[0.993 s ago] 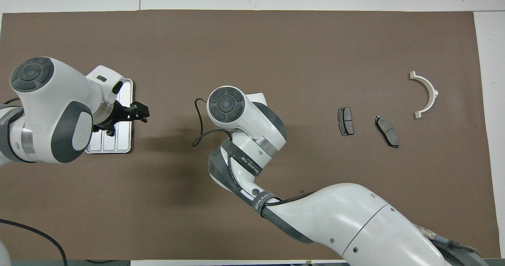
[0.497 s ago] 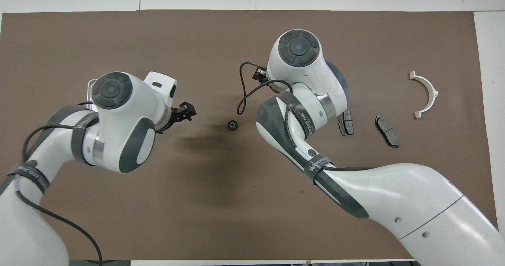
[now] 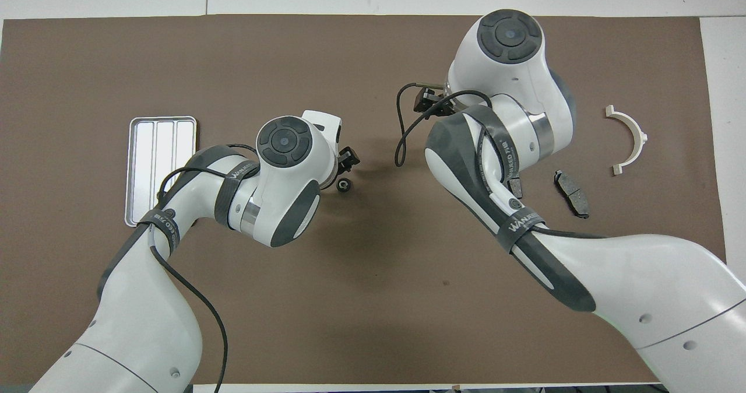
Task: Pick bearing gear from pile to tray
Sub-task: 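Grasp the gear with the left gripper while the right gripper returns, then carry the gear to the tray and lower it with the left gripper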
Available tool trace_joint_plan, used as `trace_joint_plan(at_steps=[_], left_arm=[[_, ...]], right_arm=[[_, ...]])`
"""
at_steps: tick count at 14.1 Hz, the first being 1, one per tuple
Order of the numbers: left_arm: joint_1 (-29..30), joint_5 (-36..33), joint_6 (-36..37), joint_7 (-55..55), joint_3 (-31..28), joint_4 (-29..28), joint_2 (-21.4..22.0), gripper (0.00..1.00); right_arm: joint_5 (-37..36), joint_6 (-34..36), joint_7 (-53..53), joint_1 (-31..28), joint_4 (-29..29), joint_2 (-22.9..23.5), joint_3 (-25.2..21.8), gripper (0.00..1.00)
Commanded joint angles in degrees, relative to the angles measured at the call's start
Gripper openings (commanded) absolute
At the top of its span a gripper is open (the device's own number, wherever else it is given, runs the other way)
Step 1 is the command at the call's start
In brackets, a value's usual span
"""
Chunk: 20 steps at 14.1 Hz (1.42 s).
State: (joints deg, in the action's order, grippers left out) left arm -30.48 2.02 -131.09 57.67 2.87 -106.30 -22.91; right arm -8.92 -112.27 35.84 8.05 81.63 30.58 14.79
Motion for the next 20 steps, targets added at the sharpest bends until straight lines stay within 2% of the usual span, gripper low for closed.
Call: trace_joint_plan(at_steps=[1,3,7,9,12,15,17,18,19,20], left_arm=[[-1.9,-1.0,-2.2,2.8,-1.0,0.3,-0.6,1.00],[-2.6,-1.1,-2.3,3.3,-1.0,0.2,-0.9,0.98],[-3.3,-1.0,-2.3,3.5,-1.1,-0.3,-1.3,0.91],[-3.4,-1.1,-2.3,4.4,-1.2,-0.3,-1.3,0.84],[-3.4,-1.1,-2.5,5.0,-1.2,-0.5,-1.3,0.84],[-3.4,-1.1,-2.9,5.3,-1.2,-0.6,-1.4,0.81],[-4.5,-1.2,-2.9,6.7,-1.4,0.0,-3.2,0.81],[-4.9,-2.0,-2.4,7.4,-1.4,0.7,-3.9,0.75],[-4.5,-2.4,-0.6,7.3,-1.6,2.3,-4.0,0.61],[-4.3,-2.5,1.9,7.3,-1.7,4.0,-4.2,0.41]], right_arm=[[3.3,0.1,-14.6,-3.3,5.7,-6.6,-1.2,1.00],[6.6,0.6,-22.8,-3.7,8.5,-10.4,-4.8,1.00],[8.2,6.6,-32.5,-5.6,10.6,-17.7,-8.3,1.00],[8.7,10.6,-35.6,-5.6,10.6,-20.9,-9.7,1.00],[8.7,16.9,-39.2,-5.8,10.6,-26.1,-12.0,1.00],[8.6,21.5,-39.5,-6.7,10.6,-29.1,-12.3,1.00],[8.6,23.1,-39.4,-7.1,11.4,-30.8,-12.3,1.00],[8.6,23.8,-39.4,-7.3,11.9,-31.6,-12.3,1.00],[8.6,24.3,-39.4,-7.5,11.7,-31.8,-12.2,1.00],[8.6,24.5,-39.4,-7.8,11.5,-32.0,-12.2,1.00]])
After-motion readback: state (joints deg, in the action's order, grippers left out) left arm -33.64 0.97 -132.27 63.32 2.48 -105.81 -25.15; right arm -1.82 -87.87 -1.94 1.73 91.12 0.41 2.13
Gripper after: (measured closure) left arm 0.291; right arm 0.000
